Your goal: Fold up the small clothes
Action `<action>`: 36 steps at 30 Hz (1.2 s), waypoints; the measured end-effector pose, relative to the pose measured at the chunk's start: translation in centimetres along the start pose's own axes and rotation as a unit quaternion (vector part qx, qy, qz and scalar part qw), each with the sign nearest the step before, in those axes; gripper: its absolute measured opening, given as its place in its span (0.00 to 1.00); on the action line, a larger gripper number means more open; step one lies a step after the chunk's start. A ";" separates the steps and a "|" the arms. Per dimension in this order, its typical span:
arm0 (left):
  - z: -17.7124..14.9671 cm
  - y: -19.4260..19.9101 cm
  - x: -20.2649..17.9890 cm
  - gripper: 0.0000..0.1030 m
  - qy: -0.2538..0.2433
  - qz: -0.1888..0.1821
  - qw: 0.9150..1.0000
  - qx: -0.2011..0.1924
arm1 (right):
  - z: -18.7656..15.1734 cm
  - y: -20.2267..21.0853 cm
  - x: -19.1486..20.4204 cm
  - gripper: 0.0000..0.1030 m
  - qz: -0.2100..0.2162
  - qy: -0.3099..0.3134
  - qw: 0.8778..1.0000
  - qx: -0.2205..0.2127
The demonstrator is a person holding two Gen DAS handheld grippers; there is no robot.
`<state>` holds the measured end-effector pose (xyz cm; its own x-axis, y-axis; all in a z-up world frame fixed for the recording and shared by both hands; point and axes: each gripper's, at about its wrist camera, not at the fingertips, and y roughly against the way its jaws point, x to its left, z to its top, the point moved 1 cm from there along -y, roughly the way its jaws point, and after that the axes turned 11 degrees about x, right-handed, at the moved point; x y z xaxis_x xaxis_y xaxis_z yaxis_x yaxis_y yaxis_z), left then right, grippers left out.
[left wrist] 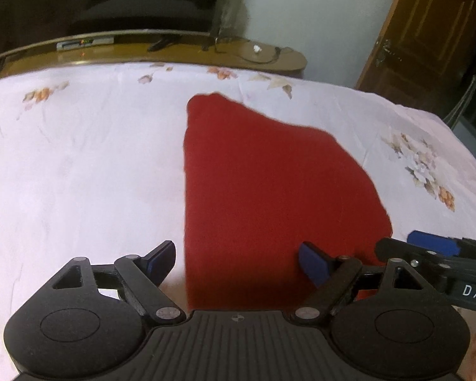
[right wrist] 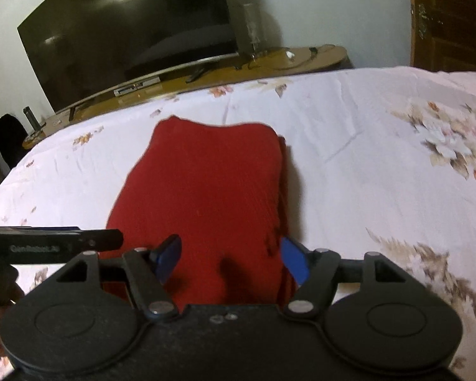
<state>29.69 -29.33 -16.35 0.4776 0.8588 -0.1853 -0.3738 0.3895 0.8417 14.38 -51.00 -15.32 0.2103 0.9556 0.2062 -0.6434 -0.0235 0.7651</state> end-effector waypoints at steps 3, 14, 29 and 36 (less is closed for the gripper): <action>1.3 -0.3 -0.7 0.82 -0.012 0.002 1.000 -0.010 | 1.4 -0.1 0.8 0.66 -0.003 0.014 1.000 -0.017; 3.7 -4.3 -1.1 0.82 -0.019 0.016 1.000 0.012 | 4.6 -3.0 0.9 0.50 -0.026 0.023 0.999 -0.021; 3.8 -4.9 -0.1 0.85 -0.008 0.008 1.000 0.010 | 3.9 -6.0 -0.5 0.58 -0.041 0.025 0.998 0.034; 3.7 -5.6 -0.3 0.85 -0.015 0.011 1.000 0.017 | 4.3 -5.7 -0.4 0.61 -0.071 0.029 0.997 0.023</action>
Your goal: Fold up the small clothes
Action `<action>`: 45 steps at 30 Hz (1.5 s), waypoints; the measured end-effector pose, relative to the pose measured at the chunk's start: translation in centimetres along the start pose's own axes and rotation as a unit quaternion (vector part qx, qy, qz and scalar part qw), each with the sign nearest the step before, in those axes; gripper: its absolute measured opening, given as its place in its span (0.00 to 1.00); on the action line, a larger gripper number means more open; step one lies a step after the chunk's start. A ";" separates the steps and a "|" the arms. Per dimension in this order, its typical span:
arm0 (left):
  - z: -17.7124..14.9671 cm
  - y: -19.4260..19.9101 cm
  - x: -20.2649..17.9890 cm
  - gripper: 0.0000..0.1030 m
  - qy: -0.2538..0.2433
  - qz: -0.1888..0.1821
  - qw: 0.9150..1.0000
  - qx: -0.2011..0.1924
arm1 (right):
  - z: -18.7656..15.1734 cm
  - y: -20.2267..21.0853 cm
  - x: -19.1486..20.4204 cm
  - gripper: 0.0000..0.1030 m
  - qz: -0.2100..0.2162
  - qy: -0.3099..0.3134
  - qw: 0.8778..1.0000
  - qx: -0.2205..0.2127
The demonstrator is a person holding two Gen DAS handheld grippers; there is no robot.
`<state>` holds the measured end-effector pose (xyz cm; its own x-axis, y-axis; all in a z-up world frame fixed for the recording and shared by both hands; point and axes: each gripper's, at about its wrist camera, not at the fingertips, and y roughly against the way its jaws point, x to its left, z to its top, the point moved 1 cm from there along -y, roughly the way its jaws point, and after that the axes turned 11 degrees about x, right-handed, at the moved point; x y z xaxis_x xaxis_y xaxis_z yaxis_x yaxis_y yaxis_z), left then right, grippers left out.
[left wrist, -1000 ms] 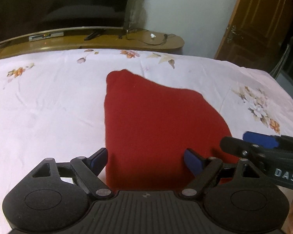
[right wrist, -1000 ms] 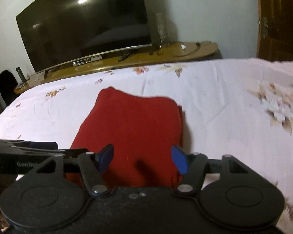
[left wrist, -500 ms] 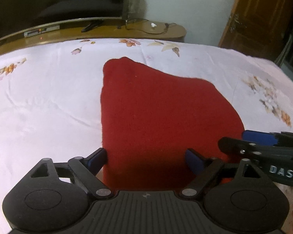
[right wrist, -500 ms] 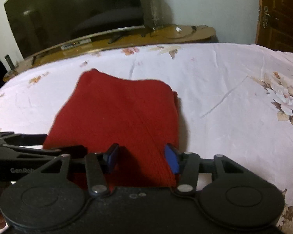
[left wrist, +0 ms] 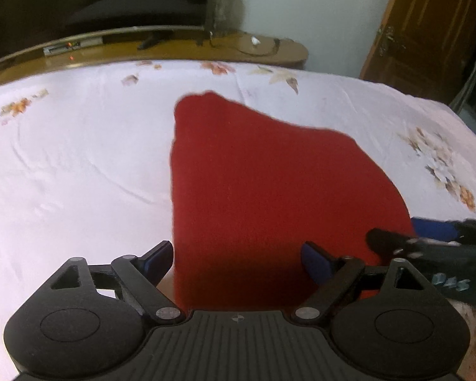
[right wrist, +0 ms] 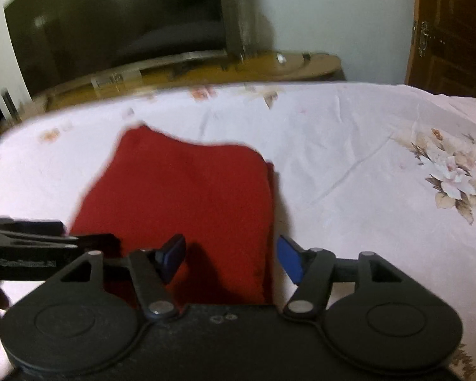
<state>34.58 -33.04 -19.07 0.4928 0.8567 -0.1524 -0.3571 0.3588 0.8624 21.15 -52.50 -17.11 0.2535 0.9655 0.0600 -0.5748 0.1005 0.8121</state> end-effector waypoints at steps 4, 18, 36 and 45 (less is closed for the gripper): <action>-0.2 1.0 -0.1 0.85 0.006 -0.004 1.000 -0.006 | -0.4 -0.3 -0.7 0.62 0.018 -0.022 1.000 0.009; -2.3 2.5 -0.3 0.85 -0.001 -0.010 1.000 -0.002 | -2.0 2.5 -0.1 0.78 0.036 -0.030 0.999 -0.011; -0.8 0.9 1.7 0.85 0.052 -0.061 0.997 0.007 | -1.4 1.6 -1.6 0.91 0.044 -0.049 0.998 -0.007; -0.7 -2.0 3.4 0.84 0.095 -0.112 0.989 0.027 | -0.9 -2.0 -3.4 0.93 0.081 -0.074 0.993 0.032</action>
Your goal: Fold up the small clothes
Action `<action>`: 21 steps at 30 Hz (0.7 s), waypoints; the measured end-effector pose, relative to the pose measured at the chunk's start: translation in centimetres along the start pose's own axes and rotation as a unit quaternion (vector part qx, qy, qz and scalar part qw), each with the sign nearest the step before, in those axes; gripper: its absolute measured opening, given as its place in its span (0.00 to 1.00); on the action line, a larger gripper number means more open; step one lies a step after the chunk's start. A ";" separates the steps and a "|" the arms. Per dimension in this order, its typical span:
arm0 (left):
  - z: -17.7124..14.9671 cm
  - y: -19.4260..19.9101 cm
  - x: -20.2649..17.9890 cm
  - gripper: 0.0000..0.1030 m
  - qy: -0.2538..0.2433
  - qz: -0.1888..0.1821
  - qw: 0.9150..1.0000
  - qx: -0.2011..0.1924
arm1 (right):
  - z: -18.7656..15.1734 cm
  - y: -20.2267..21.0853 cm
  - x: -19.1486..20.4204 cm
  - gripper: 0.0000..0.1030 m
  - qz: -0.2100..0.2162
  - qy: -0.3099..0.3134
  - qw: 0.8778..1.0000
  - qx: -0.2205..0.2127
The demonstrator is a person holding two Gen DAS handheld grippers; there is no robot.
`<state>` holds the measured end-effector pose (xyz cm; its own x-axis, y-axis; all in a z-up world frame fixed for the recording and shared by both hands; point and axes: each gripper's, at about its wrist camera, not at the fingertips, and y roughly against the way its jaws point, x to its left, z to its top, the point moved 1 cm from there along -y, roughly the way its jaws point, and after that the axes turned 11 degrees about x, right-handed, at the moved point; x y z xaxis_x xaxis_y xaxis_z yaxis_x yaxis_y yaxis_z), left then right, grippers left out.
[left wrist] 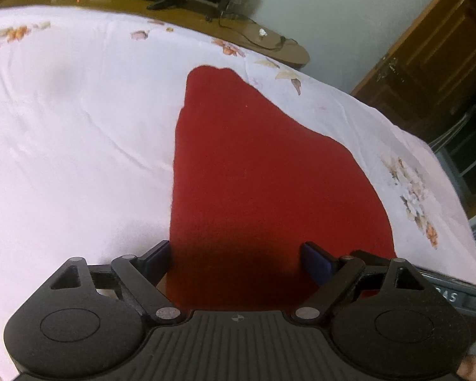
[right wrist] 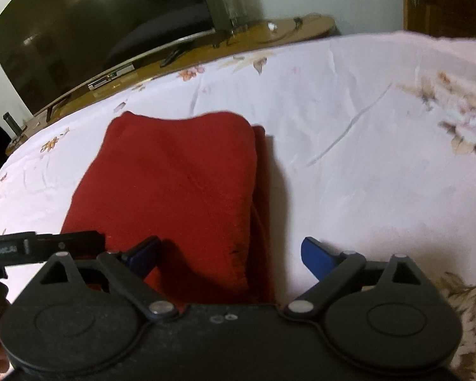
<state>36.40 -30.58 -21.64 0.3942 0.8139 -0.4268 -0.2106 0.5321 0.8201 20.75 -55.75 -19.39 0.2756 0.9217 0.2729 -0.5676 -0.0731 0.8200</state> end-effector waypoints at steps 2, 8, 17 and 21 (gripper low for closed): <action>0.0 -0.6 0.4 0.84 0.010 -0.015 1.000 0.005 | 0.1 -0.8 -0.8 0.94 0.024 -0.016 1.000 0.012; -0.3 -1.5 0.3 0.84 0.016 -0.024 1.000 0.000 | 0.0 -1.4 -2.0 0.83 0.083 -0.038 0.996 0.010; -0.6 -0.4 -0.9 0.55 0.007 -0.013 0.999 -0.028 | -0.2 -0.2 -1.6 0.38 0.130 -0.053 0.990 0.004; -0.5 0.1 -1.3 0.48 0.006 -0.010 0.999 -0.037 | -0.3 0.0 -1.4 0.35 0.138 -0.062 0.988 0.003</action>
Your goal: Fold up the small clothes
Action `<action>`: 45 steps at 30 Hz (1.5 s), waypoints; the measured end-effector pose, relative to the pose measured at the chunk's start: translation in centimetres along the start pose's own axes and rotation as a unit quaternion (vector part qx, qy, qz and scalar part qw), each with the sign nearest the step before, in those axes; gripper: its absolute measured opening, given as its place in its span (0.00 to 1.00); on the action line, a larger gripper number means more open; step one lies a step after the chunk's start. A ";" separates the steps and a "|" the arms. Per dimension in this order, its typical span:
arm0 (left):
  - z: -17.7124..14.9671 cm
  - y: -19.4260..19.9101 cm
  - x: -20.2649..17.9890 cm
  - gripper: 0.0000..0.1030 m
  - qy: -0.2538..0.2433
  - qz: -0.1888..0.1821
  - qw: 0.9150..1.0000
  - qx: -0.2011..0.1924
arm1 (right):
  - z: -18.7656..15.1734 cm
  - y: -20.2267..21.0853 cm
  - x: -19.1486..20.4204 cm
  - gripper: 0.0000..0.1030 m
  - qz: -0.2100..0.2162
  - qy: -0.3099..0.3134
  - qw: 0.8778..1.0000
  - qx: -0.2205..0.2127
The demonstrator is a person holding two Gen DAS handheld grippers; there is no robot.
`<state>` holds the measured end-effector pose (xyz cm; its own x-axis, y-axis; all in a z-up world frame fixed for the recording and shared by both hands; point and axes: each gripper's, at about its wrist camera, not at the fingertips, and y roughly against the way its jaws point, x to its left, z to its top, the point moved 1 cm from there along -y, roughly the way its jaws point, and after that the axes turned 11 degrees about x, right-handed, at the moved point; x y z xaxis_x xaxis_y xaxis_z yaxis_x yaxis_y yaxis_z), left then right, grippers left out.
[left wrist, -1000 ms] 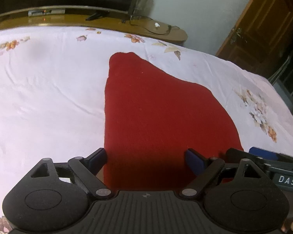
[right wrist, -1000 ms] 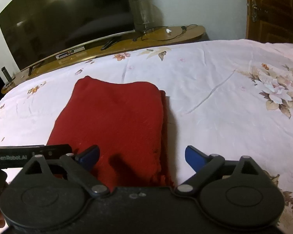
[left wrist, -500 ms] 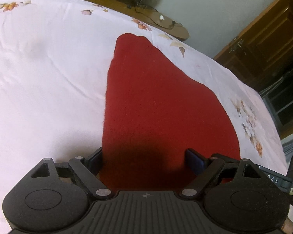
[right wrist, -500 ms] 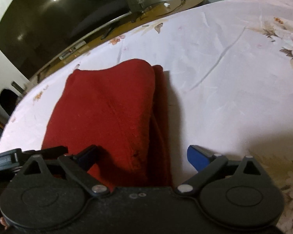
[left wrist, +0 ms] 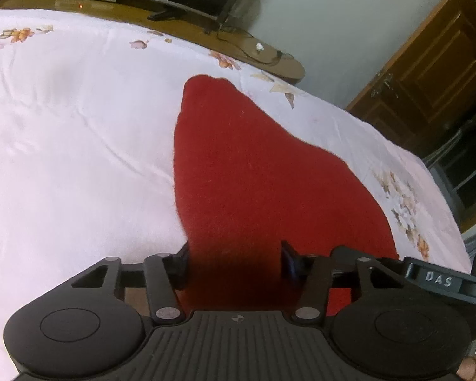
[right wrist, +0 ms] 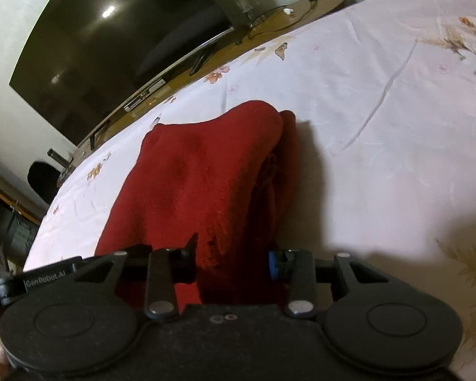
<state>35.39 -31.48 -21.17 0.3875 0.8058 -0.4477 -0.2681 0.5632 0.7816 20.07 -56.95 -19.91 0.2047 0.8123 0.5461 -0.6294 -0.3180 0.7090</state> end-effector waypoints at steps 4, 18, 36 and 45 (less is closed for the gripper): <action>-0.2 1.3 -0.4 0.47 -0.011 0.001 1.000 -0.011 | -0.1 1.3 1.2 0.33 0.033 -0.003 0.999 -0.014; -2.6 11.7 3.0 0.47 0.015 0.018 0.998 -0.066 | -1.4 3.8 9.2 0.33 0.115 0.048 0.992 -0.018; -10.7 16.4 14.8 0.47 0.027 0.040 0.998 -0.043 | -9.3 -0.8 17.8 0.33 0.110 0.084 0.990 0.022; -12.3 16.5 16.1 0.64 0.017 0.089 0.995 -0.045 | -11.4 -2.2 15.7 0.64 -0.048 0.053 0.997 -0.004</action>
<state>26.33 -6.95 -20.83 0.2971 0.8989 -0.3219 -0.4085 0.4244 0.8081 16.11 -37.92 -18.02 0.1849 0.8862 0.4248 -0.6158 -0.2323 0.7529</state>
